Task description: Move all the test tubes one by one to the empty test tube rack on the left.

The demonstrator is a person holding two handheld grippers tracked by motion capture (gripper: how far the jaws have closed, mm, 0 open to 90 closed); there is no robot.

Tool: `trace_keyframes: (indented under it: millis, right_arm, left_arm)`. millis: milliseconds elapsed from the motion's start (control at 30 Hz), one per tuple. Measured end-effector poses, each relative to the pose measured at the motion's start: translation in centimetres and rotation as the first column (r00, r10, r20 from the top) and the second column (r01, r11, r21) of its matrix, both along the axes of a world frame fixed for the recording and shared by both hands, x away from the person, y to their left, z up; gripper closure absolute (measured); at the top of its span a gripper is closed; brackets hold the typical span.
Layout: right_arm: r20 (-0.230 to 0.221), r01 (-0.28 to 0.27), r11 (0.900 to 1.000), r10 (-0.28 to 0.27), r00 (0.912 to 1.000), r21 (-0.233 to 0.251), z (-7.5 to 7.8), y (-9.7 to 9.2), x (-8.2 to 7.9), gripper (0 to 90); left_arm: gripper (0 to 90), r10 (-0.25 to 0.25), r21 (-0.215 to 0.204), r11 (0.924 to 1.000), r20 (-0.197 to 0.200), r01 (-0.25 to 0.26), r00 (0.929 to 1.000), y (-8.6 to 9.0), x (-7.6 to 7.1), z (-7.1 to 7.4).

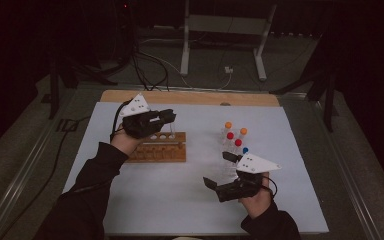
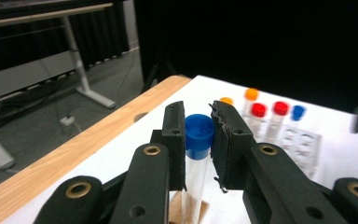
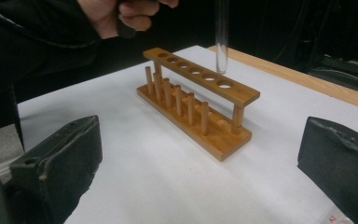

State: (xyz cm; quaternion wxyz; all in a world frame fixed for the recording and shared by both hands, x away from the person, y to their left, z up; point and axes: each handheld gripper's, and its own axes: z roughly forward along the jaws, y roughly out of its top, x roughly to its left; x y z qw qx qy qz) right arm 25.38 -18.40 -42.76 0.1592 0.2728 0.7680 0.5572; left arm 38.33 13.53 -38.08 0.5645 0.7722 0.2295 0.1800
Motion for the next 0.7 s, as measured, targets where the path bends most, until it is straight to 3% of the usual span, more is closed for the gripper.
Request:
trace_keyframes:
  millis: [100,300,700]
  right_arm:
    - [0.000,-0.002,1.0000,0.002,1.0000,-0.006,-0.1,0.0,0.0,0.0]
    - [0.010,0.009,1.0000,-0.009,0.9999,-0.001,-0.1,0.0,-0.1,0.0]
    - [0.012,0.009,0.9997,-0.009,0.9999,-0.022,-0.1,-0.1,-0.1,0.0]
  left_arm:
    - [77.3,0.016,0.005,0.9999,-0.003,-0.016,0.9999,0.0,0.6,-0.7]
    - [77.3,0.037,0.005,0.9993,-0.044,-0.036,0.9983,0.1,1.4,-2.4]
    - [77.3,0.053,0.033,0.9982,-0.100,-0.050,0.9936,-0.6,1.3,-5.1]
